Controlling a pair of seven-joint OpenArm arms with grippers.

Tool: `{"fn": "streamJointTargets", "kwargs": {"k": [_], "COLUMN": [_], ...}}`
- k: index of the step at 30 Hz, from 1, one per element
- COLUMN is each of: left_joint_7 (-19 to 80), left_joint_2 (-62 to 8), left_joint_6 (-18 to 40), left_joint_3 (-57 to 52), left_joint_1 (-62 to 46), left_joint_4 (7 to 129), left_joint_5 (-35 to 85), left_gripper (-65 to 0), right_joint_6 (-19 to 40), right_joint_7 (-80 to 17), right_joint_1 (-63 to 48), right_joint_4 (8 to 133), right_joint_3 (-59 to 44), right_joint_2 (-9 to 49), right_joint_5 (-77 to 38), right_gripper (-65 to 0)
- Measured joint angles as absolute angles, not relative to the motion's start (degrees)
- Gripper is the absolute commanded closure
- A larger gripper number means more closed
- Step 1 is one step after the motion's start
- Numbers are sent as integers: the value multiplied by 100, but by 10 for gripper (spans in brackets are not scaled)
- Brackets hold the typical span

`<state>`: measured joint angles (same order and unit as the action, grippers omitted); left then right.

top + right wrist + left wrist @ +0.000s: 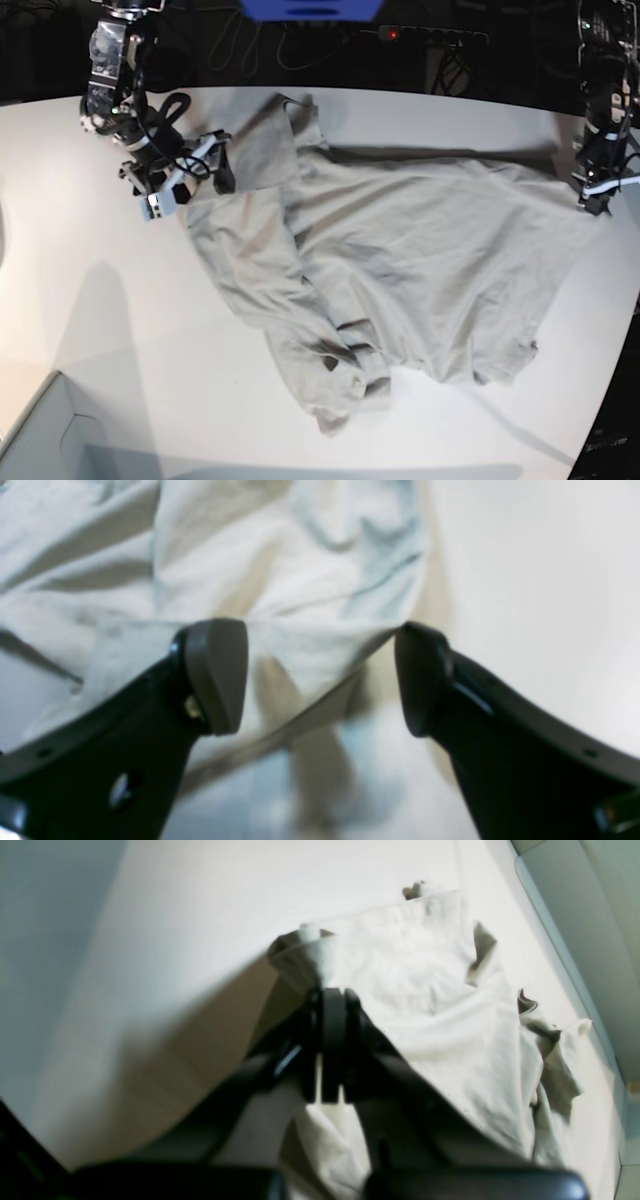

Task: Layout the t-shirt on the table in an organized manner, then fold the t-shirt properly
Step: 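Regrasp the shirt's shoulder edge with the right gripper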

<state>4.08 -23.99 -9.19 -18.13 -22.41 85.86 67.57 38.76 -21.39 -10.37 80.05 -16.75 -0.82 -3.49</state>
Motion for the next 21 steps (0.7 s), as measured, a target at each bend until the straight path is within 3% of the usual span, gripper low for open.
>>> {"fn": "streamJointTargets", "kwargs": {"k": [5,8,10,16,21], "left_joint_7": [408,405,405,403,386], "left_joint_2": [-2399,-2399,-2401,-2399,-2408], "left_joint_6": [-919,-919,-919,-917,-917], "left_joint_3": [-1813,-1813,-1813,-1813,-1813], "left_joint_1": [-2303,-2300,-2300,-2316,-2381], "left_joint_4": [8586,8586,8586,8586,8606], "left_joint_5": [6757,6757,6755,6755,6755], "left_gripper": [0,0,0,0,0], "right_joint_6": [3876,3874,3874,3876,3881], "right_joint_7": [-2121,-2093,-2108,-2161,-2130], "right_joint_1": [-913,-812,-749,-683,-1146], "right_joint_4": [7839,7634,7522,7463,8219], "right_joint_3": [-1686,-1756,-1844,-1833,-1831], "right_joint_2": [-80,-84,-78,-62,-49], "right_joint_5": [-368,-395,-388,-366,-375], "right_gripper": [-460,-418,-344,0,0]}}
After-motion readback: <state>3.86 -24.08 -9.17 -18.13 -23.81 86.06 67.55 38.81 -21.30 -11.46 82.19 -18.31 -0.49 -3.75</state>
